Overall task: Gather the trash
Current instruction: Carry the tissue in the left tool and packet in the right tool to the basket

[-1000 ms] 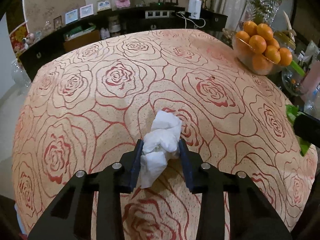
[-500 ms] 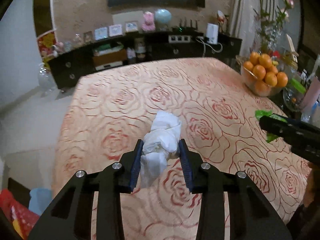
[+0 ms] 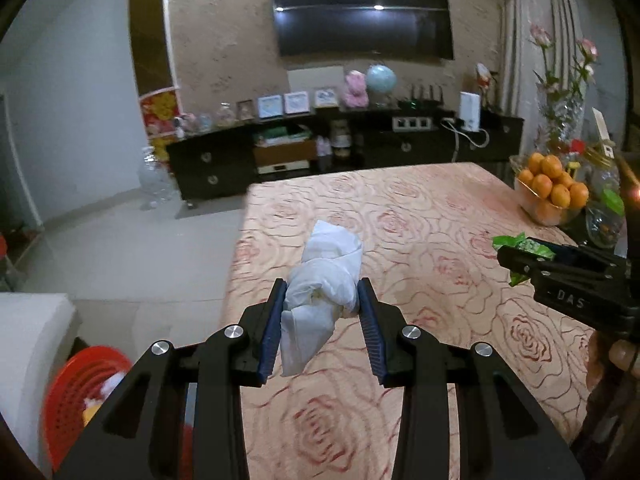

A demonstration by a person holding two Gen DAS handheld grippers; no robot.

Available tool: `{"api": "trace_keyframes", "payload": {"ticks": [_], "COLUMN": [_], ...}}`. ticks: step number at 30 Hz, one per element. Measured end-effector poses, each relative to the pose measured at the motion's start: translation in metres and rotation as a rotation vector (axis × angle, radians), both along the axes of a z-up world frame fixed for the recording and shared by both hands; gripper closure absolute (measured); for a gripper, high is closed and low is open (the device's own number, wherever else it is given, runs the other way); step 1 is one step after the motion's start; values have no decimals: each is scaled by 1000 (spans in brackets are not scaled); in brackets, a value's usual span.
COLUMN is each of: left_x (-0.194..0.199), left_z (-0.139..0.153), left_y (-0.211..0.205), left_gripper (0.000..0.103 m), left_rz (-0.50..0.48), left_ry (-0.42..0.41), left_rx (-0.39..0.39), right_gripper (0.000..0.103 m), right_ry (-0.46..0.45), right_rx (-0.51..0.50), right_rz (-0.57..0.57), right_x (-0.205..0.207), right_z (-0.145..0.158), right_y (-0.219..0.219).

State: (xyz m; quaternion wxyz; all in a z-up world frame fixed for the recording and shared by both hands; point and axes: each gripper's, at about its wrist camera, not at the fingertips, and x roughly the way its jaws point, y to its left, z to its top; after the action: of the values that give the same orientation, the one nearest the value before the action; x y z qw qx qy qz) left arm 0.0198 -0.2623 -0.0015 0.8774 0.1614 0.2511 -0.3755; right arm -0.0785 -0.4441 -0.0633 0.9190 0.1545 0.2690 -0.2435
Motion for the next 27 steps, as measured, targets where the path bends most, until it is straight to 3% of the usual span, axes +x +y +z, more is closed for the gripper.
{"api": "trace_keyframes", "payload": {"ticks": [14,27], "left_x": [36,61], "left_z": [10,-1], "left_y": [136,212], "left_gripper": [68,68], "left_rz": [300,456], "left_ry": [-32,-7], "left_rx": [-49,-81], "right_gripper": [57,57], "right_ry": [-10,10], "right_rx": [-49,-59], "right_rz": [103,168], "right_x": [30,52], "right_z": [-4,-8], "right_y": [56,103]}}
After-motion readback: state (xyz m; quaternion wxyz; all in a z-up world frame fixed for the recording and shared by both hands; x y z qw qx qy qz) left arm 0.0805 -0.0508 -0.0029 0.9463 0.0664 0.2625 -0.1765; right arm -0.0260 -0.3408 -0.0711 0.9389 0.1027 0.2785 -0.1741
